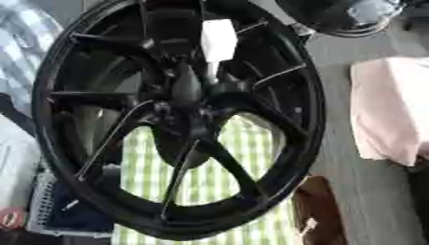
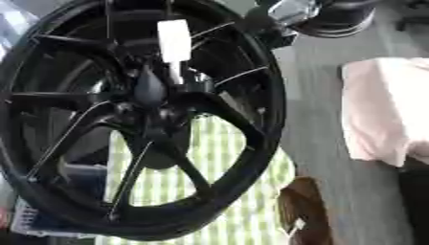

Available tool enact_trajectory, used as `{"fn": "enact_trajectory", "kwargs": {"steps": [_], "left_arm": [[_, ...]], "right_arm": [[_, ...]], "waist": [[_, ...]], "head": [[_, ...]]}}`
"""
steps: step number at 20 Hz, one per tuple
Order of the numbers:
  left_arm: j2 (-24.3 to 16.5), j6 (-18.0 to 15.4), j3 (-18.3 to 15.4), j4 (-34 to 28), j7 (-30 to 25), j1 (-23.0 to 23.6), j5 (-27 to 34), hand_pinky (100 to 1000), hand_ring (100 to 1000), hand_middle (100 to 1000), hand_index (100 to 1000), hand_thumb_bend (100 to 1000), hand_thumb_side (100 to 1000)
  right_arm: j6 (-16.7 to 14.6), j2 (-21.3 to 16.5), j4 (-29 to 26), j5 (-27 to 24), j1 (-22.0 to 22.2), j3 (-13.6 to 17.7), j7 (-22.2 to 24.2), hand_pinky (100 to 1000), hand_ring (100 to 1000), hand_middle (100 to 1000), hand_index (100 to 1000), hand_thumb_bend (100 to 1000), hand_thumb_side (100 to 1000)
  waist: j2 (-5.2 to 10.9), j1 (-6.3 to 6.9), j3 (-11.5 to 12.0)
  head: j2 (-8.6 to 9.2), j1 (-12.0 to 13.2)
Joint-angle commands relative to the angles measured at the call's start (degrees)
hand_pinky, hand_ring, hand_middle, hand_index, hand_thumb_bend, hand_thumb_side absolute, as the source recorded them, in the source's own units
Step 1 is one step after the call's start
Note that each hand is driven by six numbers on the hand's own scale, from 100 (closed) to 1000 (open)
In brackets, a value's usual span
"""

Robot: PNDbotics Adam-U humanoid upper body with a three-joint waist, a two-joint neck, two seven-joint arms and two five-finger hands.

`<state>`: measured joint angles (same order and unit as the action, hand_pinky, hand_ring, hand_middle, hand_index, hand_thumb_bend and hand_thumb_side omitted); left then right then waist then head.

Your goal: Pull the pin out of the wheel hub.

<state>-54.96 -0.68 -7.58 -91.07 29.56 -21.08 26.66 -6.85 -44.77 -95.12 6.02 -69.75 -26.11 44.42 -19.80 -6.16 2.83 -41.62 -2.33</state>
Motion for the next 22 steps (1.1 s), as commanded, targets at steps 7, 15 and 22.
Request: {"fn": "enact_trajectory", "kwargs": {"steps": [7,15,22], "left_arm": [[-3.01,0.05,-0.47,-0.69,0.16,-0.58,-0.08,819,748,697,838,100,768],[-2.77,0.34,-0.06,-0.77,0.0,-1.03,-0.05,819,743,696,838,100,771],[-2.52,0.35,-0.12,-0.62,0.32,-1.06,0.23,819,739,694,837,100,771]], "right_arm": [[0.8,2.69,2.83,0.5,-3.36,-0.29,0.57,890,844,804,864,466,449],[2.89,5.39,5.71,2.64,-4.36,-3.02,1.35,897,870,841,894,519,456],[4.45,6.44,6.74,4.95,-4.17,-4.31,0.88,898,881,854,903,567,442]], "waist": [[1.74,0.17,0.44],[1.37,-0.07,0.63],[1.07,-0.03,0.83]], "head": [[1.26,-0.88],[1.79,-1.78],[2.76,-3.59]]}}
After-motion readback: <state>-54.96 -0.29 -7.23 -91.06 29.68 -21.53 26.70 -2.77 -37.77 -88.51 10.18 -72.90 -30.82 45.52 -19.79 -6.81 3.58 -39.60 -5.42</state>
